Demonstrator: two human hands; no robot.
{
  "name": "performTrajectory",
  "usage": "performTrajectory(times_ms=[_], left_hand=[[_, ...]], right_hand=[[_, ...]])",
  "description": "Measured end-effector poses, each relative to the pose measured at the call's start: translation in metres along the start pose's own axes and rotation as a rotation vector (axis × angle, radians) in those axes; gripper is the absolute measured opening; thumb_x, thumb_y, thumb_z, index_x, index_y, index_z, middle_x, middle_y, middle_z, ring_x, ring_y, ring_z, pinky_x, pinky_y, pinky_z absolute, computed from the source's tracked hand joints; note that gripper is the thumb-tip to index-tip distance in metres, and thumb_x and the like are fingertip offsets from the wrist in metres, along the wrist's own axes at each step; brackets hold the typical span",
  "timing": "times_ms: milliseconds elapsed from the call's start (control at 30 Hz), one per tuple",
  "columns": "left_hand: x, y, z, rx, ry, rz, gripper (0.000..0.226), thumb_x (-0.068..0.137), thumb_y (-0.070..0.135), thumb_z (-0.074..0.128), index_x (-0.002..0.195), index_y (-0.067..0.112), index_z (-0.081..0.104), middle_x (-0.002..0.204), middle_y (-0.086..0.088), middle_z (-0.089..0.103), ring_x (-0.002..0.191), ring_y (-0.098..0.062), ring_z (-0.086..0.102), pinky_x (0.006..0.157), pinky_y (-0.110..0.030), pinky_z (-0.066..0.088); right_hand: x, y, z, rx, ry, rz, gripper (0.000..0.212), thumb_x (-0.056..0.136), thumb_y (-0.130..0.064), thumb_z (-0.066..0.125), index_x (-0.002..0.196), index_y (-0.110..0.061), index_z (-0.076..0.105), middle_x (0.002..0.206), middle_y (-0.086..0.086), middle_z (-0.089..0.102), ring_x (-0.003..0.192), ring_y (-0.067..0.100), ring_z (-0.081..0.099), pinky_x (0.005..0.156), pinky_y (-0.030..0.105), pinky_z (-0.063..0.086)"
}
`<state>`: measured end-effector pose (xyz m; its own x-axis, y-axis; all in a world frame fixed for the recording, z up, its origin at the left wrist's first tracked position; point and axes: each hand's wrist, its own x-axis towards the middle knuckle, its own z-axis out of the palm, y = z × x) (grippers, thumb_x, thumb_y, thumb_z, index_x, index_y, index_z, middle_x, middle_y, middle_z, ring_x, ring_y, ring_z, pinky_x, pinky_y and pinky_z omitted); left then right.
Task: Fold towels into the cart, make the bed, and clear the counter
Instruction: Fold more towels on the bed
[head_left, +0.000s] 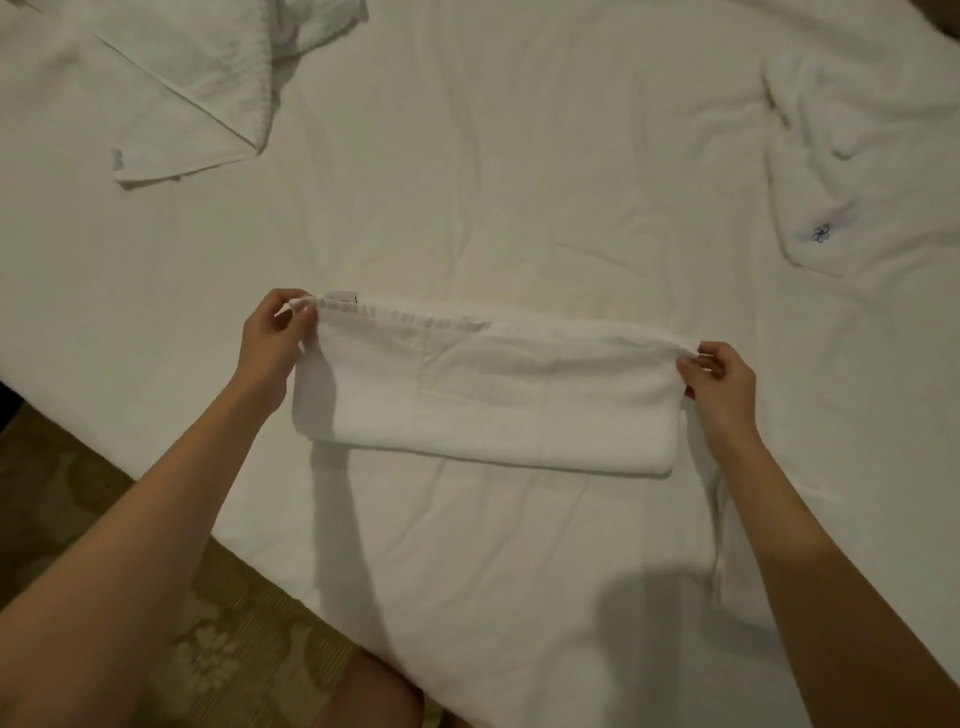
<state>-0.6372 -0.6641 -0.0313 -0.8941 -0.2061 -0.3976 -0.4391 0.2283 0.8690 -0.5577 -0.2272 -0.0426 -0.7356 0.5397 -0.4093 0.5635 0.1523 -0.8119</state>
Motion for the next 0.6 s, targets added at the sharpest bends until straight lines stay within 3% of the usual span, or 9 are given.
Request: performTrajectory(times_ms=[100, 200, 267, 333, 400, 467, 500, 600], left_hand=[[0.020, -0.002, 0.010, 0.066, 0.039, 0.003, 0.019, 0.095, 0.013, 0.053, 0.083, 0.027, 0.056, 0.081, 0.006, 0.057, 0.070, -0.004, 0.050, 0.057, -0.015, 0.040], [0.032, -0.013, 0.017, 0.154, 0.089, -0.011, 0.008, 0.094, 0.016, 0.055, 0.101, 0.019, 0.059, 0.092, 0.004, 0.058, 0.083, -0.010, 0.053, 0.074, -0.024, 0.046], [0.033, -0.021, 0.017, 0.156, 0.140, -0.061, 0.025, 0.093, 0.022, 0.058, 0.117, 0.018, 0.050, 0.101, 0.003, 0.055, 0.094, -0.015, 0.052, 0.084, -0.029, 0.045], [0.028, -0.026, 0.017, 0.197, 0.150, -0.153, 0.032, 0.094, 0.030, 0.057, 0.119, 0.014, 0.046, 0.104, 0.001, 0.056, 0.099, -0.020, 0.051, 0.087, -0.031, 0.043], [0.020, -0.033, 0.018, 0.320, 0.107, -0.242, 0.038, 0.095, 0.038, 0.053, 0.112, 0.005, 0.053, 0.104, -0.006, 0.057, 0.095, -0.024, 0.053, 0.082, -0.032, 0.044], [0.011, -0.033, 0.020, 0.367, 0.030, -0.288, 0.036, 0.096, 0.040, 0.049, 0.085, 0.007, 0.055, 0.084, -0.006, 0.055, 0.078, -0.024, 0.050, 0.067, -0.028, 0.040], [0.008, -0.033, 0.020, 0.348, 0.005, -0.301, 0.036, 0.096, 0.039, 0.050, 0.081, 0.007, 0.054, 0.081, -0.006, 0.055, 0.076, -0.023, 0.050, 0.065, -0.028, 0.039], [0.009, -0.032, 0.013, 0.187, -0.059, -0.302, 0.028, 0.096, 0.034, 0.052, 0.111, 0.012, 0.058, 0.102, -0.004, 0.061, 0.096, -0.026, 0.057, 0.079, -0.034, 0.044]], right_hand=[[0.022, -0.005, 0.011, -0.013, -0.012, 0.012, 0.014, 0.090, -0.005, 0.059, 0.095, -0.018, 0.055, 0.085, -0.001, 0.056, 0.080, 0.016, 0.054, 0.075, 0.029, 0.046], [0.028, -0.001, 0.019, -0.082, -0.059, 0.049, 0.032, 0.090, -0.012, 0.061, 0.120, -0.012, 0.052, 0.106, -0.001, 0.055, 0.097, 0.015, 0.053, 0.084, 0.025, 0.046], [0.024, 0.003, 0.021, -0.048, -0.022, 0.105, 0.046, 0.089, -0.016, 0.064, 0.130, -0.009, 0.046, 0.117, 0.001, 0.051, 0.103, 0.014, 0.052, 0.091, 0.026, 0.043], [0.015, 0.009, 0.021, -0.074, 0.006, 0.163, 0.050, 0.088, -0.021, 0.066, 0.131, -0.006, 0.045, 0.116, 0.004, 0.052, 0.102, 0.017, 0.052, 0.089, 0.027, 0.042], [0.006, 0.018, 0.022, -0.136, -0.032, 0.218, 0.050, 0.086, -0.027, 0.068, 0.127, -0.004, 0.049, 0.114, 0.007, 0.057, 0.100, 0.021, 0.056, 0.085, 0.031, 0.045], [-0.001, 0.022, 0.023, -0.138, -0.098, 0.278, 0.052, 0.085, -0.030, 0.069, 0.125, -0.002, 0.052, 0.115, 0.011, 0.060, 0.099, 0.026, 0.059, 0.085, 0.036, 0.049], [-0.004, 0.021, 0.023, -0.127, -0.126, 0.305, 0.051, 0.085, -0.029, 0.069, 0.124, -0.001, 0.052, 0.116, 0.011, 0.060, 0.099, 0.027, 0.060, 0.085, 0.038, 0.050], [-0.012, 0.015, 0.022, -0.064, -0.152, 0.315, 0.047, 0.088, -0.025, 0.066, 0.127, -0.006, 0.047, 0.119, 0.010, 0.058, 0.102, 0.027, 0.059, 0.087, 0.040, 0.050]])
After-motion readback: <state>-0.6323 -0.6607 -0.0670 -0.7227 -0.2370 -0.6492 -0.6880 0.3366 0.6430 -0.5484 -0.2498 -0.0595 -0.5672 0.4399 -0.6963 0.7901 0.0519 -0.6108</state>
